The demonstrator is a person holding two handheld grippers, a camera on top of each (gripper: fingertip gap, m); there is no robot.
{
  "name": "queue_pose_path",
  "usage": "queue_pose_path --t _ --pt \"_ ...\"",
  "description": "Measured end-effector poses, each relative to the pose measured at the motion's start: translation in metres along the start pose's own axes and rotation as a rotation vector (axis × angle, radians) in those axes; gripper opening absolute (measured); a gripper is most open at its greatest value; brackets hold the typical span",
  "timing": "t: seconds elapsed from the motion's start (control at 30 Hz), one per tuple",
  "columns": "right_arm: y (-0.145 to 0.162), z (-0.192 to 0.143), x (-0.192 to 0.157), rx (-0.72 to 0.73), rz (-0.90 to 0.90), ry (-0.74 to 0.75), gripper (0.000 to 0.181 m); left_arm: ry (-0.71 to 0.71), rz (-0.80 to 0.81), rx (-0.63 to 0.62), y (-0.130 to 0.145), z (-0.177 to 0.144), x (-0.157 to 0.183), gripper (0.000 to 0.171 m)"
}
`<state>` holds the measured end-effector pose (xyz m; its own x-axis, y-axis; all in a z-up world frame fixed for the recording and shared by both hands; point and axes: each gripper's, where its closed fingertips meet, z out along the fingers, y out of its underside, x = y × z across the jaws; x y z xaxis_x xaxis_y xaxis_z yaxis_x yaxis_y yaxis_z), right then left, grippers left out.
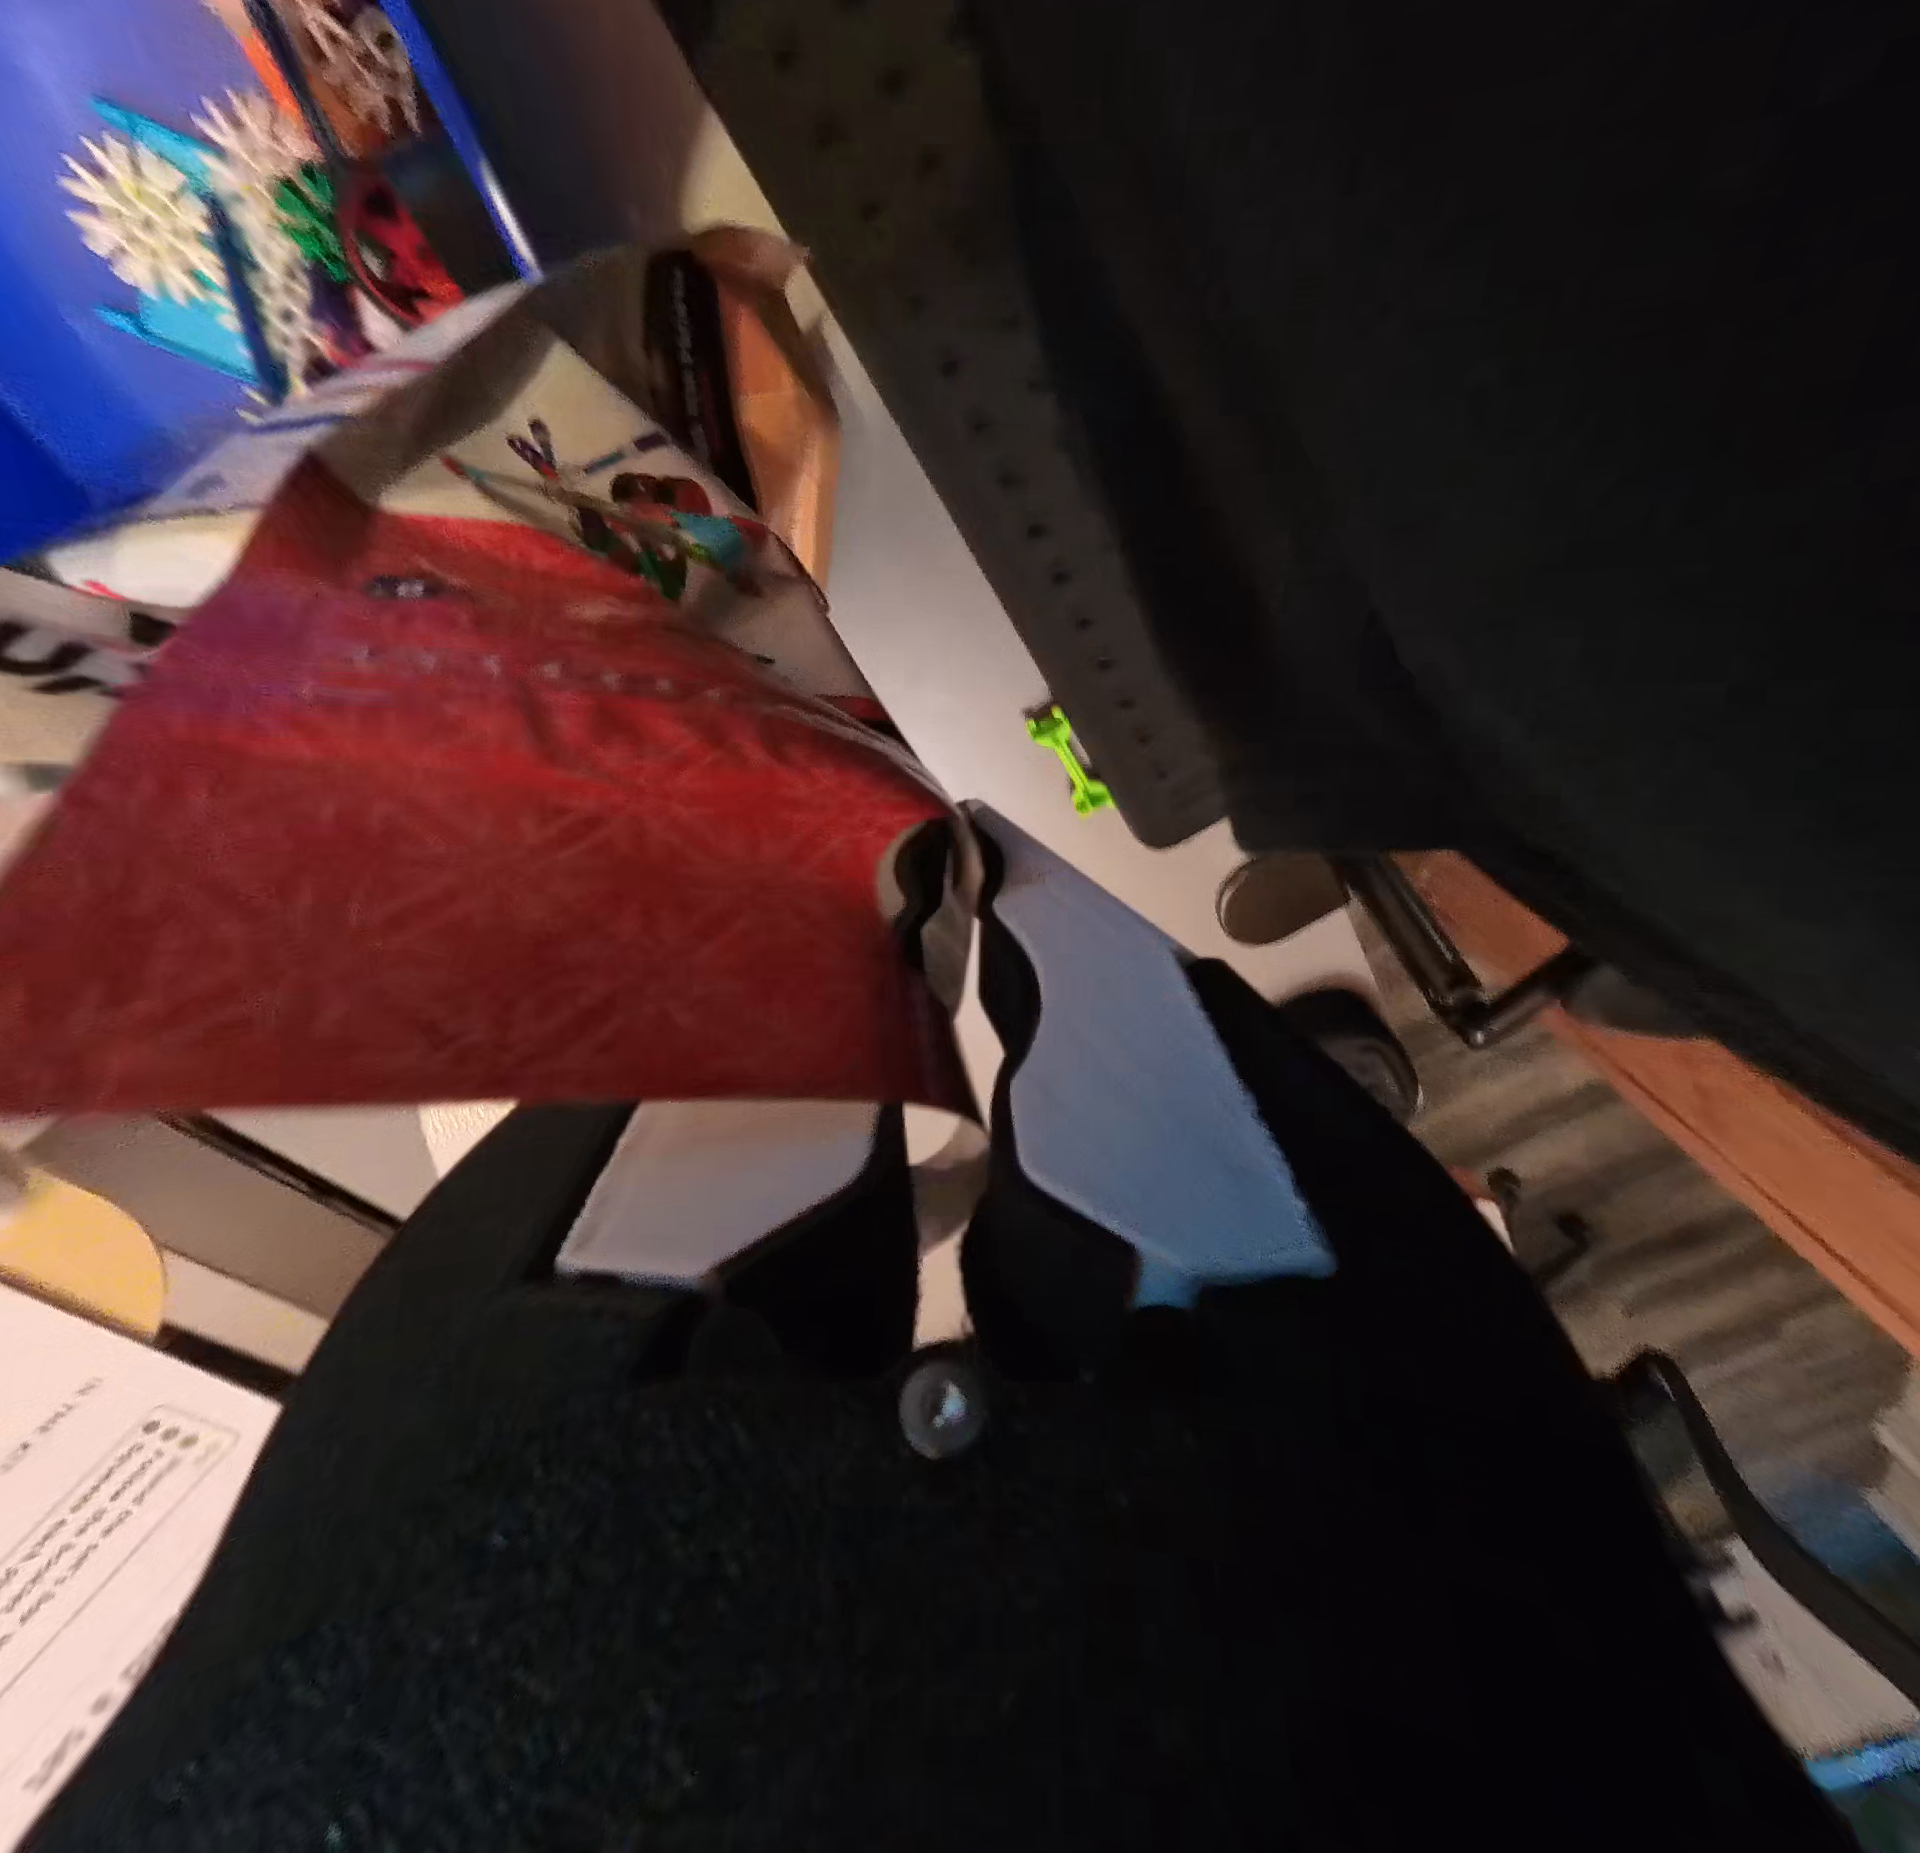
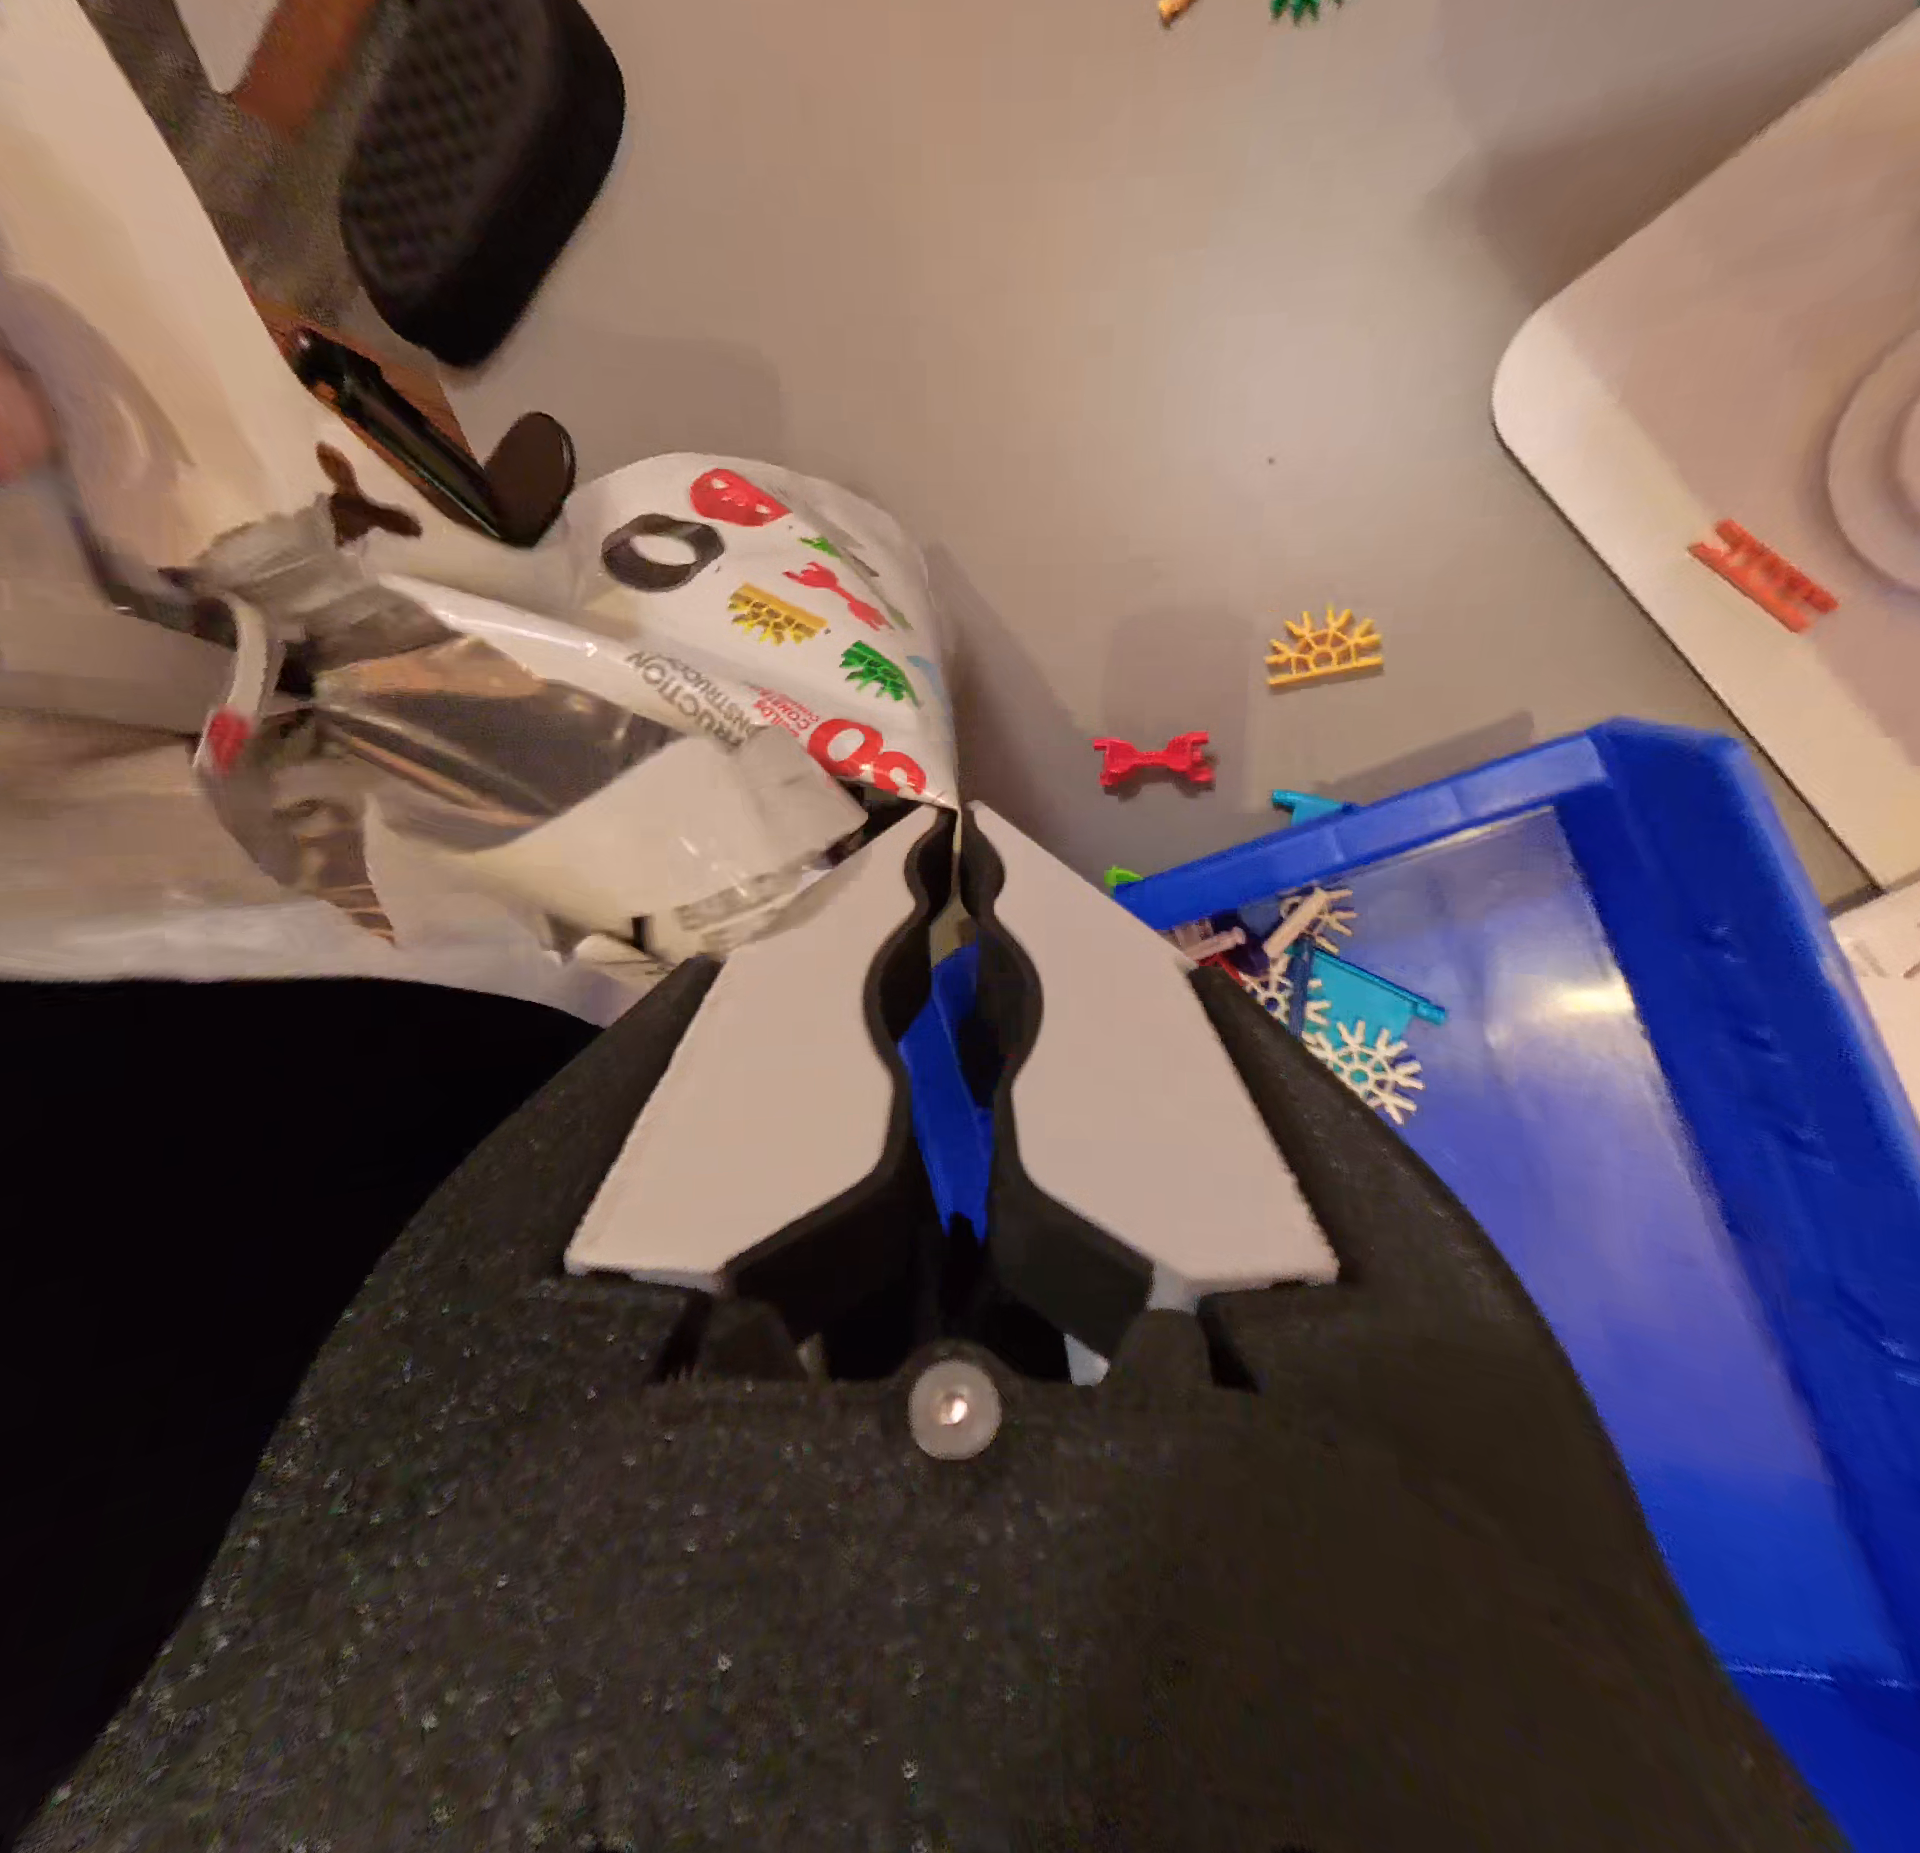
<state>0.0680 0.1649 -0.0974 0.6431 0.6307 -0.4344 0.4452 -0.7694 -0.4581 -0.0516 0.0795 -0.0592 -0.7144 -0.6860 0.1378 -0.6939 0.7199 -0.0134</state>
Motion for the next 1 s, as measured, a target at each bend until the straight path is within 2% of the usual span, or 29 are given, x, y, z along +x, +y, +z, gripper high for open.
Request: queue_pose_path --t 0.07,0.2,0.3,0.47,0.53,0.6,0.7,0.77,0.83,0.93,0.97,1.0 --pt "-0.007 -0.001 -0.006 0.042 0.029 -0.030 0.000 -0.045 0.018 -0.031 0.006 0.005 -0.004 0.004" --pt "-0.010 0.003 -0.015 0.092 0.072 -0.062 0.000 -0.124 -0.080 -0.003 0.012 0.005 -0.018 0.015" --pt "-0.012 0.009 -0.018 0.152 0.122 -0.064 0.000 -0.184 -0.158 0.035 0.014 0.003 -0.026 0.034" --pt "-0.020 0.008 -0.018 0.251 0.204 -0.062 0.000 -0.255 -0.341 0.231 0.001 -0.016 -0.031 0.059" --pt "-0.021 0.010 -0.019 0.270 0.236 -0.066 0.000 -0.288 -0.344 0.222 0.001 -0.020 -0.030 0.068" --pt "-0.020 0.016 -0.021 0.255 0.231 -0.051 0.000 -0.300 -0.319 0.212 0.003 -0.034 -0.031 0.062" --pt "-0.021 0.026 -0.032 0.233 0.208 -0.050 0.000 -0.190 -0.430 0.406 -0.016 -0.072 -0.037 0.046" --pt "-0.025 0.032 -0.039 0.234 0.203 -0.059 0.000 -0.181 -0.488 0.414 -0.013 -0.083 -0.052 0.033" --pt "-0.027 0.038 -0.044 0.234 0.201 -0.068 0.000 -0.118 -0.514 0.398 -0.016 -0.075 -0.056 0.029" --pt "-0.029 0.045 -0.050 0.236 0.195 -0.073 0.000 -0.054 -0.522 0.271 -0.003 -0.038 -0.055 0.017" --pt "-0.030 0.047 -0.052 0.240 0.202 -0.083 0.000 -0.045 -0.535 0.225 0.005 -0.029 -0.056 0.008" --pt "-0.031 0.050 -0.055 0.239 0.203 -0.097 0.000 -0.029 -0.541 0.179 0.012 -0.020 -0.056 0.009"
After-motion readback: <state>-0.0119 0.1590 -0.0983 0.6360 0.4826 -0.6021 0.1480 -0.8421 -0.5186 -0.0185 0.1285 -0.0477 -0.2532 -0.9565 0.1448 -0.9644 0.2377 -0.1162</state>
